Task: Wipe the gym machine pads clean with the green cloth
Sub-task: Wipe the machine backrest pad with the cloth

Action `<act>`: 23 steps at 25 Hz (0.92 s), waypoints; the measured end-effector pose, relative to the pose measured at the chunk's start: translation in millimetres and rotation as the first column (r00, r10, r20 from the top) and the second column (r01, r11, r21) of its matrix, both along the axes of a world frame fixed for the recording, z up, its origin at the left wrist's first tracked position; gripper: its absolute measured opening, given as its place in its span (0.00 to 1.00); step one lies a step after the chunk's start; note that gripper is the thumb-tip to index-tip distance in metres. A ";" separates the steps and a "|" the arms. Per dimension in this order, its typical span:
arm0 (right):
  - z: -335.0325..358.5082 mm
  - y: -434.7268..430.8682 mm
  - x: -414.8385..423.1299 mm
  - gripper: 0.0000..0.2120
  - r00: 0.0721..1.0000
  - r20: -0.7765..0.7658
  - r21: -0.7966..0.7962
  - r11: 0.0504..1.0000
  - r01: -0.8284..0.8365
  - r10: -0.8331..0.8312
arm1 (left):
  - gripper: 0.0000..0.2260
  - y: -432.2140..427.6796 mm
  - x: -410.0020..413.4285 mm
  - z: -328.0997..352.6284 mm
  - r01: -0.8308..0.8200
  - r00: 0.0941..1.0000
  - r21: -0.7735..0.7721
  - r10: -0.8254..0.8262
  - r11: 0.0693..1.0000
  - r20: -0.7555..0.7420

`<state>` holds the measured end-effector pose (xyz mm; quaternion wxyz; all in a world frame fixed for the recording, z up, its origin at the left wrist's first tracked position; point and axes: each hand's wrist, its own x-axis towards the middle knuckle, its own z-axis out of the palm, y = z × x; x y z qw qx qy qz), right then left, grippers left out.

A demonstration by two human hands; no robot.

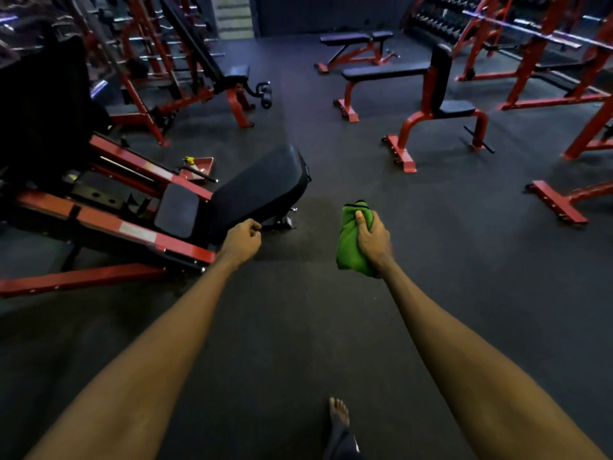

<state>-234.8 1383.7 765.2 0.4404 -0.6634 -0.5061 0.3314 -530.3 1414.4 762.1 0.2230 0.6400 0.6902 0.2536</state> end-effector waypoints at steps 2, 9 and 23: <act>-0.7 52.8 10.0 0.18 1.000 0.005 -0.018 1.000 -0.005 0.005 | 0.11 46.1 8.6 2.4 -0.020 1.000 -0.024 0.020 1.000 -0.010; 5.3 232.7 33.5 0.18 0.994 0.071 -0.006 0.996 -0.089 0.089 | 0.12 202.2 29.4 13.6 -0.079 0.997 -0.012 0.079 0.997 0.005; -5.0 567.7 19.5 0.18 0.986 0.107 0.005 0.991 -0.132 0.130 | 0.11 538.2 8.6 -7.5 -0.108 0.993 -0.066 0.110 0.992 0.038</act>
